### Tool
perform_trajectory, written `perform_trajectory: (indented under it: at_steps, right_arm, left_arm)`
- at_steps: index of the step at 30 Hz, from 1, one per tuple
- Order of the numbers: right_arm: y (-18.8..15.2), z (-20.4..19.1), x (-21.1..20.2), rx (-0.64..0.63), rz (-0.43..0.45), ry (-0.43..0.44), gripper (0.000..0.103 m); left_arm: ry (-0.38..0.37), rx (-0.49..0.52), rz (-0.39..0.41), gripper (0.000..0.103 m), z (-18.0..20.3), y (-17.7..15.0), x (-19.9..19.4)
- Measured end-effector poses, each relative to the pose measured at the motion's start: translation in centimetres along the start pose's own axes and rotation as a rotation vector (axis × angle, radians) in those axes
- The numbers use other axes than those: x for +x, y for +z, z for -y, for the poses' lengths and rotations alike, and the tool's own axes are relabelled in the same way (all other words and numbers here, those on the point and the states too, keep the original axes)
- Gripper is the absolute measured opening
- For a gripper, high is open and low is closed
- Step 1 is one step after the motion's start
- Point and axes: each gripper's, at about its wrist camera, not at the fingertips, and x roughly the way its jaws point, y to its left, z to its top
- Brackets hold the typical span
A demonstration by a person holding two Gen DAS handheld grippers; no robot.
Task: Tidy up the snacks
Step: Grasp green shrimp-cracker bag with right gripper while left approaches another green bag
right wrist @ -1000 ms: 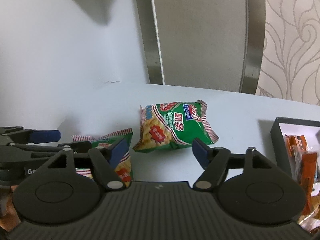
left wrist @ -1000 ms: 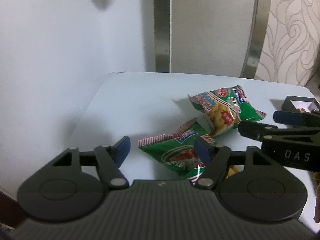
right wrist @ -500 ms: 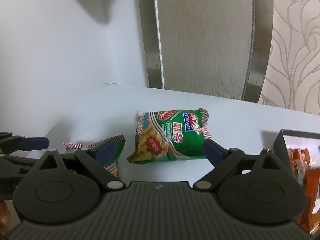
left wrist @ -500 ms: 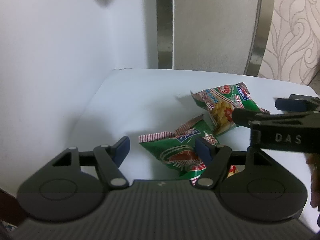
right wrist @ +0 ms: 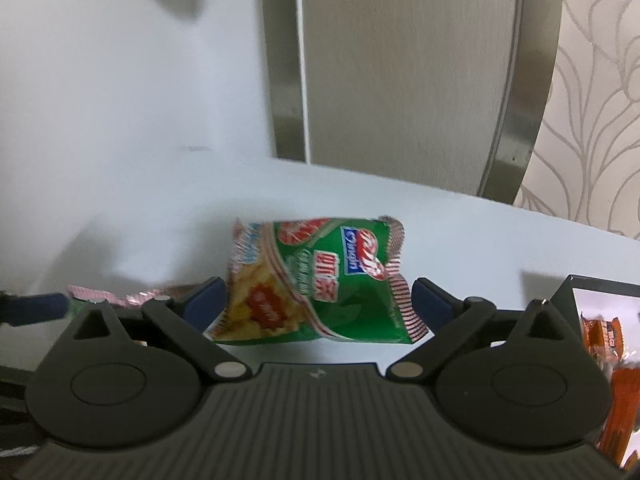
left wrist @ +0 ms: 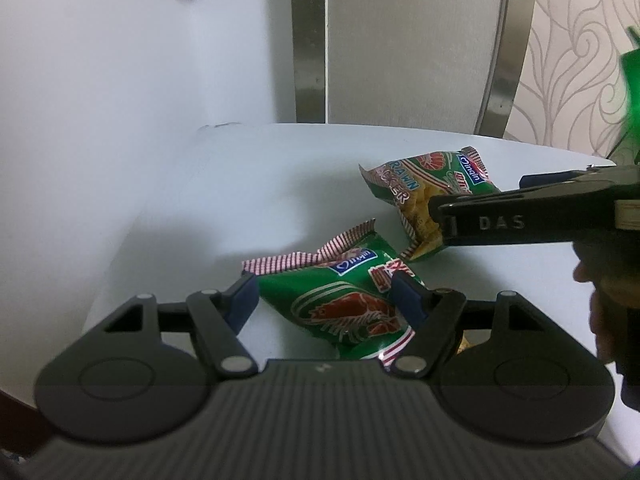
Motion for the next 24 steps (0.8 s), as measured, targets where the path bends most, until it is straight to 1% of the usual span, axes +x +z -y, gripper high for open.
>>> perform_trajectory:
  at_steps: [3,8,12,17,20,21,24]
  right_arm:
    - [0.3,0.3,1.3,0.001,-0.024,-0.008,0.101]
    - [1.0,0.1,3.6,0.020,-0.049,0.006,0.103]
    - [1.6,-0.9,4.8,-0.018,-0.048,0.002,0.103]
    - [2.0,-1.6,6.5,-0.056,-0.074,-0.024,0.103]
    - [1.9,-1.7,6.9,-0.087,-0.056,-0.016,0.103]
    - [1.8,-1.7,6.8,-0.088,-0.053,-0.009,0.101]
    - [1.6,-1.2,6.3,-0.087,-0.040,0.009,0.090]
  left_arm:
    - [-0.003,0.001,-0.004,0.075,0.0,0.1,0.0]
    - [-0.010,-0.006,-0.014,0.074,-0.1,0.5,0.3]
    - [-0.012,-0.006,-0.016,0.074,-0.1,0.5,0.3]
    - [-0.013,-0.013,-0.020,0.075,-0.4,0.5,0.1]
    - [-0.014,-0.008,-0.017,0.075,-0.3,0.5,0.0]
    - [-0.012,-0.007,-0.017,0.074,-0.3,0.5,0.0]
    - [-0.010,-0.001,-0.015,0.074,-0.1,0.4,0.1]
